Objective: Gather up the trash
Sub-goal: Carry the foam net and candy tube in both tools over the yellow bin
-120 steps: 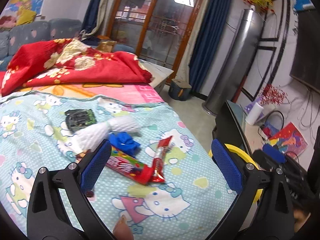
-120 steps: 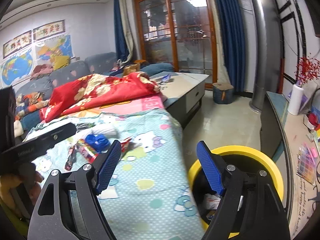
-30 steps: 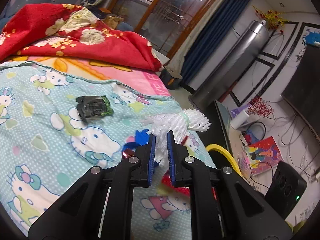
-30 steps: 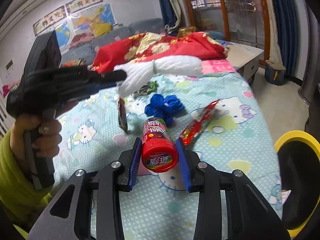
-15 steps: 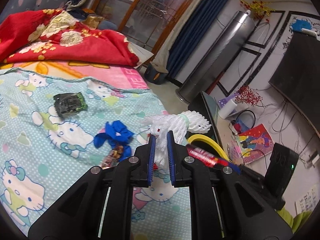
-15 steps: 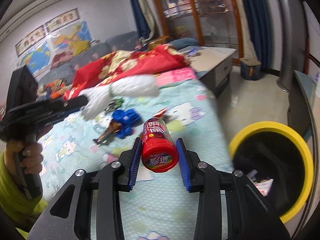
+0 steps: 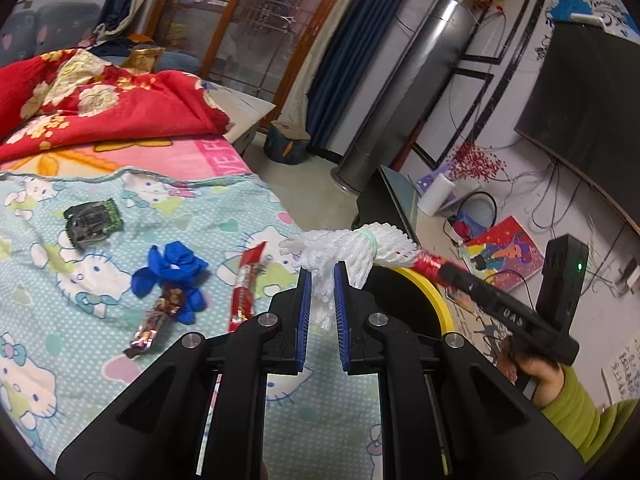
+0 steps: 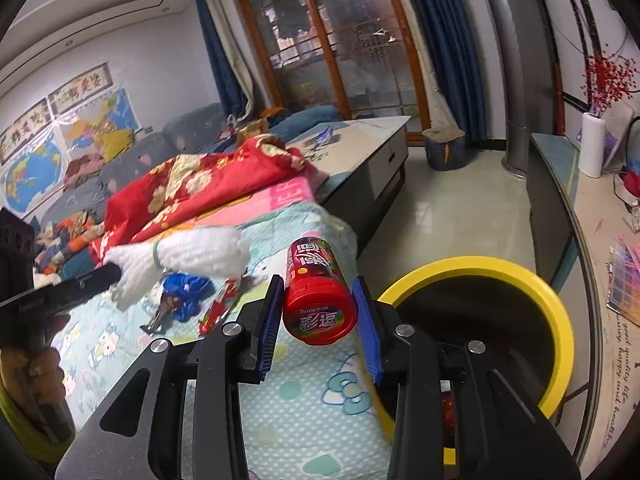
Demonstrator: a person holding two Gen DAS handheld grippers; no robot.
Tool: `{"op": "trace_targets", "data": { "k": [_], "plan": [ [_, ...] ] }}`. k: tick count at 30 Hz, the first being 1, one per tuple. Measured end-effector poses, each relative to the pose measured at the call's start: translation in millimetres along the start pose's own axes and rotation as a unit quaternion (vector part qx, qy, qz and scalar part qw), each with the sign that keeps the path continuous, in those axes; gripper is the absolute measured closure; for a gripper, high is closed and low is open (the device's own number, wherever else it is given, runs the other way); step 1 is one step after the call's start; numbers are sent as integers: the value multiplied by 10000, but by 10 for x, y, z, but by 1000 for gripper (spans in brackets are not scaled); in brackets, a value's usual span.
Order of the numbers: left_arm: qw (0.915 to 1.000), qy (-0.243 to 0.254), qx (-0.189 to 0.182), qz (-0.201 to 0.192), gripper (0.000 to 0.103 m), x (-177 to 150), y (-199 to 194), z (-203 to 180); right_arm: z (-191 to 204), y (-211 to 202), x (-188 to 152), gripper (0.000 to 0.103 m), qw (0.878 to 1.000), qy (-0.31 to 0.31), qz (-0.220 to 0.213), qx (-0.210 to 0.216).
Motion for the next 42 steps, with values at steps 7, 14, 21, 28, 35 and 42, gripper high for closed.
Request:
{"op": "trace_targets", "data": {
  "k": [7,14,21,28,35,42],
  "plan": [
    [9997,204,-57,92,96,-32,90,-158,-156,-80,50,69,9997,165,-143,-133],
    [9990,408,-61,183,96,-67,190,-317,-286,-144,66,69,9989,309,-253,-245],
    [9972,669,-45,328,96,-109,356,-485,-420,-186,61,69,9978,465,-330,-342],
    [9944,917,-50,519,96,-165,530,-664,-616,-250,44,69,9960,679,-395,-423],
    [9904,1168,-70,731,96,-236,722,-854,-851,-303,-4,69,9934,935,-423,-517],
    [9856,1408,-57,933,96,-319,904,-1028,-1020,-301,-48,69,9912,1102,-401,-619]
  ]
}}
Point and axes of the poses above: each gripper's, at about its wrist camera, not at the fingertips, and y roughly the way its jaws point, z to its left, x to its top, the point moved 2 cm from there along y, roughly the way its jaws point, and after that the axes turned 12 degrees about z, right-handed, at the moved point
